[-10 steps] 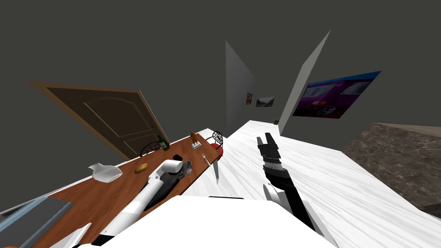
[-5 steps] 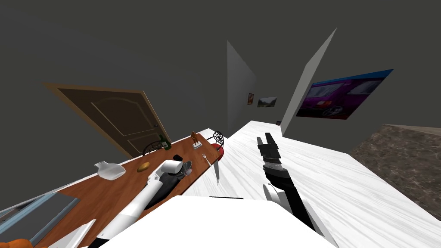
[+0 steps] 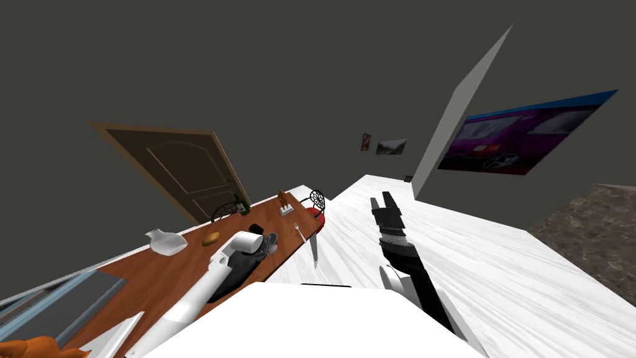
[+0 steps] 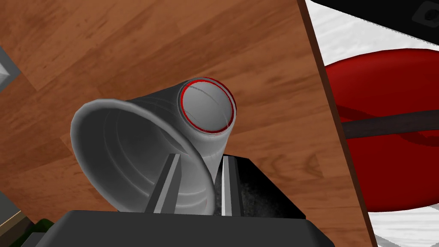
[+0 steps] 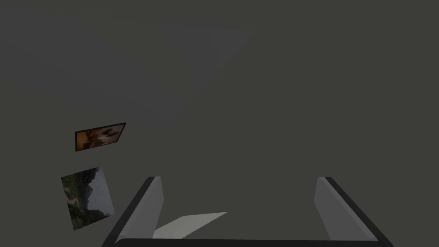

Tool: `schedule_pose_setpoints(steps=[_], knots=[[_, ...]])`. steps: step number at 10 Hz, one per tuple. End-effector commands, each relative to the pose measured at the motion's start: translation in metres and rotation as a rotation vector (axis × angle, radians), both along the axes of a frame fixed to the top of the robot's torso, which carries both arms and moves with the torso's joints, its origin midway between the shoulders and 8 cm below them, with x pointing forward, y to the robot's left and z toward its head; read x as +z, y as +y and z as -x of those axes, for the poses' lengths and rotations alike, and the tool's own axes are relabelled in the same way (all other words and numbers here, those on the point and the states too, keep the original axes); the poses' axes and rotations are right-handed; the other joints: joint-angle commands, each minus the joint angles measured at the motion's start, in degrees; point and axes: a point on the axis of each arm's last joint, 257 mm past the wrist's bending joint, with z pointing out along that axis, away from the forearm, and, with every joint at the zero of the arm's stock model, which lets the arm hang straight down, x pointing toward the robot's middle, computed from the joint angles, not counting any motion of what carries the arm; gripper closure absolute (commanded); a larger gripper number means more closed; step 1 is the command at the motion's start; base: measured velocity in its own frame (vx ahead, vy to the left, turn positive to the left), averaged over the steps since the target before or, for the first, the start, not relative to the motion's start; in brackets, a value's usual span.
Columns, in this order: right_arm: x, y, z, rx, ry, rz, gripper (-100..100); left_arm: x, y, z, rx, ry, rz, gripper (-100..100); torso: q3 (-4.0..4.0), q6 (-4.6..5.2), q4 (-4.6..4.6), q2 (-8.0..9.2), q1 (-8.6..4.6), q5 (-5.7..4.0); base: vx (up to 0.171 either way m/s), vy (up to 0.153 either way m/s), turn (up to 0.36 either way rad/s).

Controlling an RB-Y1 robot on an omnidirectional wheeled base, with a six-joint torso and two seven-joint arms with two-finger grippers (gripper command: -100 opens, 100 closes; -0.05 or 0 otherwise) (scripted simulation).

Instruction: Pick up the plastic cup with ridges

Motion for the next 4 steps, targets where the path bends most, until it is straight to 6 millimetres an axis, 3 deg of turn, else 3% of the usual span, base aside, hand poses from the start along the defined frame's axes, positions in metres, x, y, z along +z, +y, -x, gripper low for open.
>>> schedule_pose_setpoints(steps=[1,3,4], knots=[[0.0,0.0,0.0,0.0,0.0,0.0,0,0.003,-0.0055,0.0042,-0.012,0.002,0.001,100,0.0,0.0,0.0,0.0,0.0,0.0,0.04,0.008,0.082],[0.0,0.0,0.0,0.0,0.0,0.0,0,0.0039,-0.0058,0.0054,-0.015,0.002,0.001,100,0.01,0.0,0.01,0.0,-0.01,-0.01,0.035,0.002,0.044],[0.0,0.0,0.0,0.0,0.0,0.0,0,0.004,-0.006,0.0059,-0.015,0.003,0.001,0,0.03,0.03,0.02,0.05,-0.02,-0.01,0.0,0.0,0.0]])
